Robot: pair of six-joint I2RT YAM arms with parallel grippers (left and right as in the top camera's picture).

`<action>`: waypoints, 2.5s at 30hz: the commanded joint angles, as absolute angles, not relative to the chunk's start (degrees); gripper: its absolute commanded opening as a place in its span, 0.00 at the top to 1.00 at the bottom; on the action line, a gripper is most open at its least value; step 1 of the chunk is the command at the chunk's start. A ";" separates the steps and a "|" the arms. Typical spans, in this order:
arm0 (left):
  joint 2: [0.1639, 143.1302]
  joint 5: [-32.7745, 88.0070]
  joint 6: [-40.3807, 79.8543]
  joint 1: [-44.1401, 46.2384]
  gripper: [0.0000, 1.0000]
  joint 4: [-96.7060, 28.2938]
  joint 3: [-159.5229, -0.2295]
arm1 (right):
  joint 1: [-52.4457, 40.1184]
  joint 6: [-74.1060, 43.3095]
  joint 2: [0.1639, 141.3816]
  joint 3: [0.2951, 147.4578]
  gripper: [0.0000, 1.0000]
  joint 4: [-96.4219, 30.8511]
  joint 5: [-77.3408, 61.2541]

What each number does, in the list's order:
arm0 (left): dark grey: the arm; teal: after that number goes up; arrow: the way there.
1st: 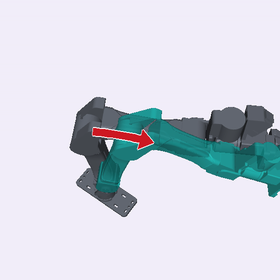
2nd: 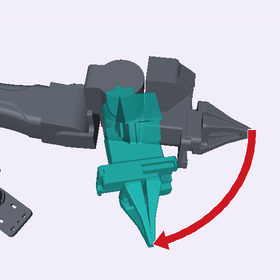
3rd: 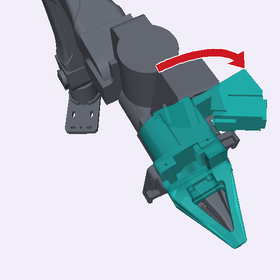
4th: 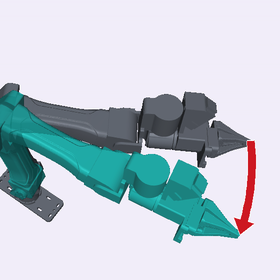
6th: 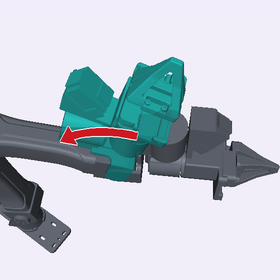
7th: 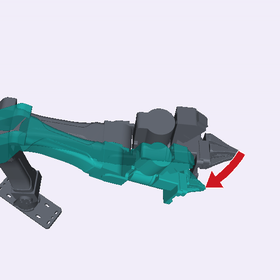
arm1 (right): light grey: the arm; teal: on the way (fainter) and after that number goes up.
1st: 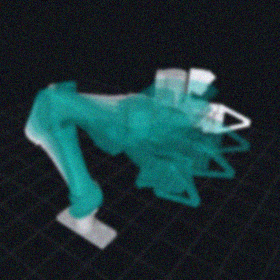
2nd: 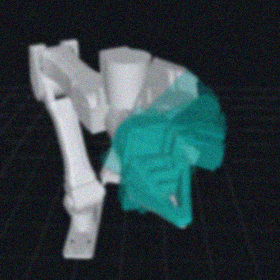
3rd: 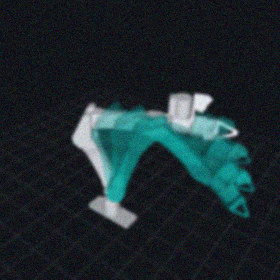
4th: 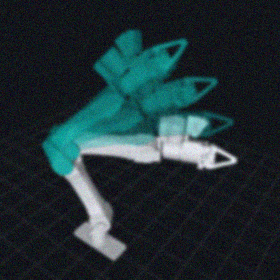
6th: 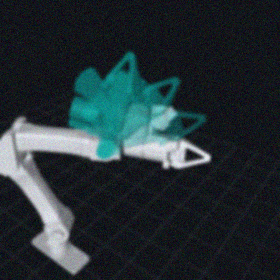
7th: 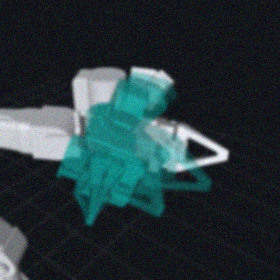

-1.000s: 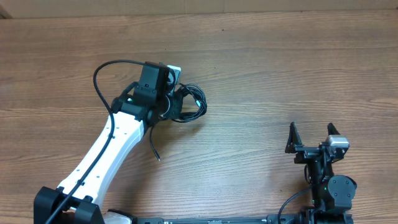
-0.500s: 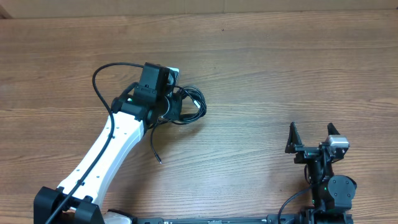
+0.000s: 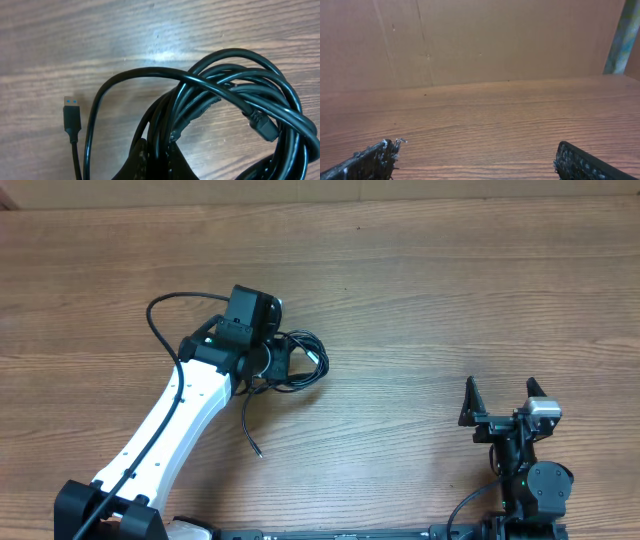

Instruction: Untangle cables

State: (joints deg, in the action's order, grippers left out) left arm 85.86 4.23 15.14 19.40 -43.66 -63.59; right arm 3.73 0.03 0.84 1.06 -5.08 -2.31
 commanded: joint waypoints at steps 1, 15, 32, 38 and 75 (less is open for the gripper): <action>84.23 5.45 20.36 19.42 0.96 -44.58 -64.77 | 3.88 0.30 0.16 0.45 0.00 -4.69 -2.02; 84.27 13.28 39.16 19.42 0.22 -46.11 -64.75 | 3.88 0.30 0.16 0.45 0.00 -4.69 -2.02; 87.61 7.11 -13.82 19.57 0.17 -35.29 -64.71 | 3.88 0.30 0.16 0.45 0.00 -4.69 -2.02; 94.61 9.15 -22.76 19.57 0.16 -35.24 -64.69 | 3.88 0.30 0.16 0.45 0.00 -4.69 -2.02; 108.51 3.92 -42.81 17.91 0.96 -21.89 -64.73 | 3.88 0.30 0.16 0.45 0.00 -4.69 -2.02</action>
